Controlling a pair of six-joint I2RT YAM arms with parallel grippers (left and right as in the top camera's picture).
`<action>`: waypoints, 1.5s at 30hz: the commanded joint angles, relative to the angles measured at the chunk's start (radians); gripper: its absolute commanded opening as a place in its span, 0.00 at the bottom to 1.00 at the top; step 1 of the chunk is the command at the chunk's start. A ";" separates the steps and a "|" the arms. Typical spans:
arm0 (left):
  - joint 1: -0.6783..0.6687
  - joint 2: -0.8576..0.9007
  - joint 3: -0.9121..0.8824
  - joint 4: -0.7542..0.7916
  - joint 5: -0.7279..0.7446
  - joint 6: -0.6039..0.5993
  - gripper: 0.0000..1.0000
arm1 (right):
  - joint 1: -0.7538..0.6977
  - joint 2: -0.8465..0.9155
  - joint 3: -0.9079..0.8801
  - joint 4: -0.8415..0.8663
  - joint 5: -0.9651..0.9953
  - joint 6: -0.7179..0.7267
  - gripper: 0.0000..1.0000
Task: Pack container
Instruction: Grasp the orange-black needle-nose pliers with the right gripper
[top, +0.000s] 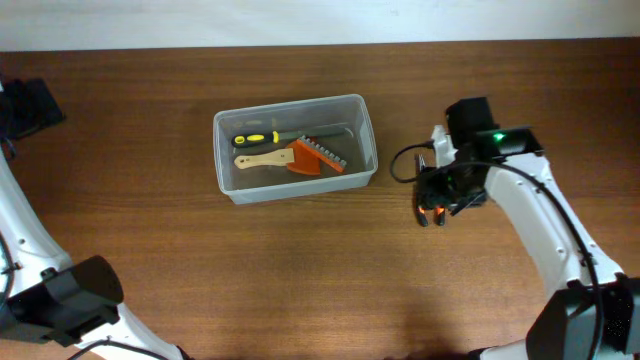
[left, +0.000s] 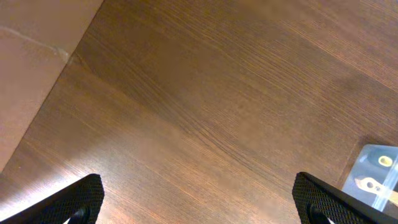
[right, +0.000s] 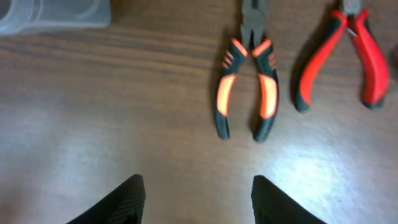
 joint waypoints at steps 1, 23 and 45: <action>0.006 -0.010 0.002 0.002 0.015 -0.014 0.99 | 0.022 0.013 -0.051 0.048 0.080 0.096 0.56; 0.005 -0.010 0.002 0.002 0.014 -0.014 0.99 | 0.024 0.312 -0.111 0.236 0.056 0.103 0.28; 0.005 -0.010 0.002 0.002 0.014 -0.014 0.99 | 0.103 -0.010 0.220 0.074 0.094 0.039 0.04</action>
